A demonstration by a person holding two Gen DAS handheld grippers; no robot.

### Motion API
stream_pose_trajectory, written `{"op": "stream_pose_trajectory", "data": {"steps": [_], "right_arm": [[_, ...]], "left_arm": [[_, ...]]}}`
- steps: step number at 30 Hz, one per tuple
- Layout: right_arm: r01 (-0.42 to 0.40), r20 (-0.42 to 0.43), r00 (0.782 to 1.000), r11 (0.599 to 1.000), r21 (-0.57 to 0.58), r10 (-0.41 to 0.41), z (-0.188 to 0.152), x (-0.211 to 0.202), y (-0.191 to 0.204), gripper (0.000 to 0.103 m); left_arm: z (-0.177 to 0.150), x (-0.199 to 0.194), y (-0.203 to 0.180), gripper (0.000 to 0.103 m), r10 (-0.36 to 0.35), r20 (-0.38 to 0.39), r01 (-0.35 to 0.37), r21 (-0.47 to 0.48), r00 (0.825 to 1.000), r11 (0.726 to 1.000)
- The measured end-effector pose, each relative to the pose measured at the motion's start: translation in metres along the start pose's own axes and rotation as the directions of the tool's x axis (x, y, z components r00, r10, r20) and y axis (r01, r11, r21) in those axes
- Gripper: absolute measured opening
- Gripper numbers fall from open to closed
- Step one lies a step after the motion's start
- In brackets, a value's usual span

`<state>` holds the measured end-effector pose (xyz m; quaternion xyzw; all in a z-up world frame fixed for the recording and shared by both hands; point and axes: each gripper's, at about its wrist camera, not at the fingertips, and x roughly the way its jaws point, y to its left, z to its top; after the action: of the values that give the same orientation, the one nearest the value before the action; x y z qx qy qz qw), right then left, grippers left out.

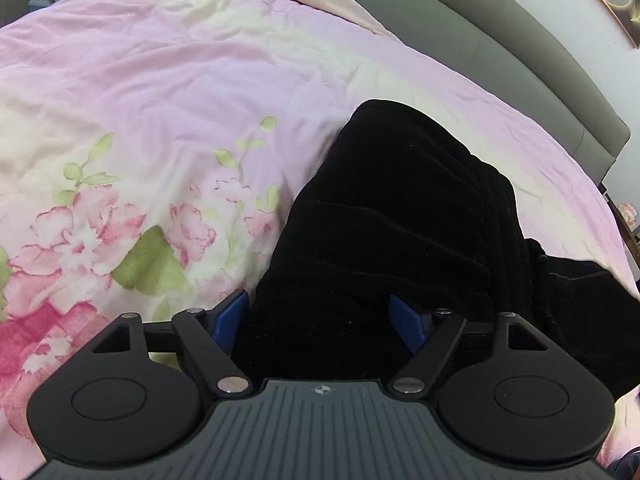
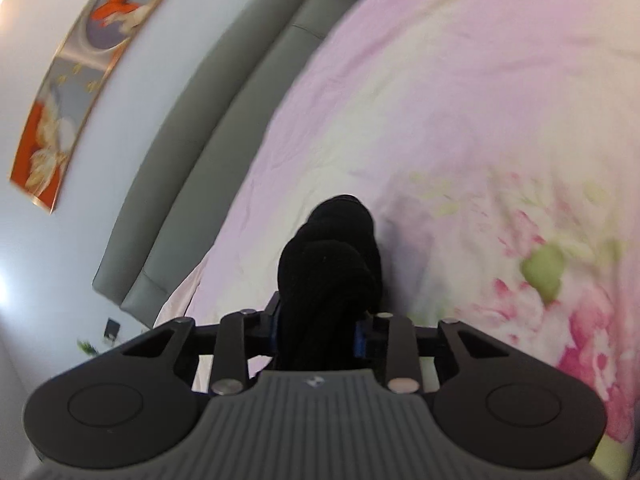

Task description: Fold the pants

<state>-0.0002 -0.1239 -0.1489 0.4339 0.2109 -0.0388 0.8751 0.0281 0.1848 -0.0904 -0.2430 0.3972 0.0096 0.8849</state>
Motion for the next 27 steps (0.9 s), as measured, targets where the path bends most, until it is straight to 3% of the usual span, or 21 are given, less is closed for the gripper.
{"op": "stream_pose_trajectory", "data": {"steps": [1, 3, 7, 9, 10, 11, 12, 16, 18, 20, 23, 24, 26, 27], "right_arm": [[-0.026, 0.021, 0.999, 0.993, -0.111, 0.029, -0.005, -0.006, 0.028, 0.028], [-0.085, 0.045, 0.993, 0.927, -0.366, 0.109, -0.029, -0.019, 0.092, 0.028], [-0.251, -0.076, 0.957, 0.673, -0.696, 0.278, -0.112, -0.031, 0.189, 0.028], [-0.301, -0.169, 0.943, 0.522, -0.798, 0.287, -0.163, -0.023, 0.219, 0.028], [-0.315, -0.206, 0.940, 0.454, -0.833, 0.274, -0.185, -0.016, 0.227, 0.028], [-0.330, -0.248, 0.937, 0.393, -0.858, 0.247, -0.208, -0.006, 0.233, 0.028], [-0.343, -0.278, 0.935, 0.369, -0.864, 0.220, -0.222, 0.002, 0.236, 0.028], [-0.319, -0.283, 0.947, 0.356, -0.878, 0.151, -0.247, 0.019, 0.239, 0.028], [-0.289, -0.253, 0.956, 0.337, -0.896, 0.147, -0.249, 0.022, 0.244, 0.028], [-0.250, -0.208, 0.963, 0.280, -0.927, 0.173, -0.256, 0.017, 0.251, 0.028], [-0.243, -0.204, 0.959, 0.201, -0.949, 0.196, -0.270, 0.016, 0.255, 0.030], [-0.242, -0.216, 0.961, 0.146, -0.959, 0.175, -0.281, 0.020, 0.254, 0.033], [-0.264, -0.266, 0.962, -0.036, -0.964, 0.054, -0.318, 0.043, 0.242, 0.038], [-0.288, -0.289, 0.957, -0.101, -0.952, -0.013, -0.336, 0.053, 0.232, 0.048]], "left_arm": [[0.000, -0.001, -0.001, 0.089, -0.003, -0.002, 0.003, 0.010, 1.000, 1.000], [0.000, 0.000, 0.000, 0.089, -0.017, -0.004, 0.017, 0.005, 1.000, 1.000], [-0.001, 0.004, 0.013, 0.089, -0.060, -0.008, 0.060, -0.043, 0.998, 0.997], [0.000, 0.001, 0.020, 0.087, -0.090, -0.007, 0.089, -0.066, 0.996, 0.994], [0.003, -0.004, 0.028, 0.080, -0.110, -0.005, 0.109, -0.091, 0.994, 0.990], [0.006, -0.012, 0.037, 0.076, -0.121, 0.006, 0.120, -0.126, 0.993, 0.985], [0.009, -0.024, 0.049, 0.074, -0.130, 0.031, 0.133, -0.170, 0.991, 0.976], [0.025, -0.073, 0.092, 0.074, -0.015, 0.155, 0.058, -0.276, 0.988, 0.959], [0.031, -0.085, 0.110, 0.074, -0.014, 0.191, 0.080, -0.342, 0.981, 0.936], [0.033, -0.095, 0.120, 0.074, -0.011, 0.224, 0.101, -0.393, 0.975, 0.914], [0.037, -0.102, 0.123, 0.074, 0.016, 0.251, 0.086, -0.392, 0.968, 0.916], [0.037, -0.103, 0.122, 0.074, 0.018, 0.252, 0.083, -0.384, 0.968, 0.920], [0.038, -0.102, 0.120, 0.074, 0.011, 0.242, 0.082, -0.369, 0.970, 0.926], [0.038, -0.100, 0.119, 0.074, 0.007, 0.236, 0.082, -0.366, 0.972, 0.927]]}}
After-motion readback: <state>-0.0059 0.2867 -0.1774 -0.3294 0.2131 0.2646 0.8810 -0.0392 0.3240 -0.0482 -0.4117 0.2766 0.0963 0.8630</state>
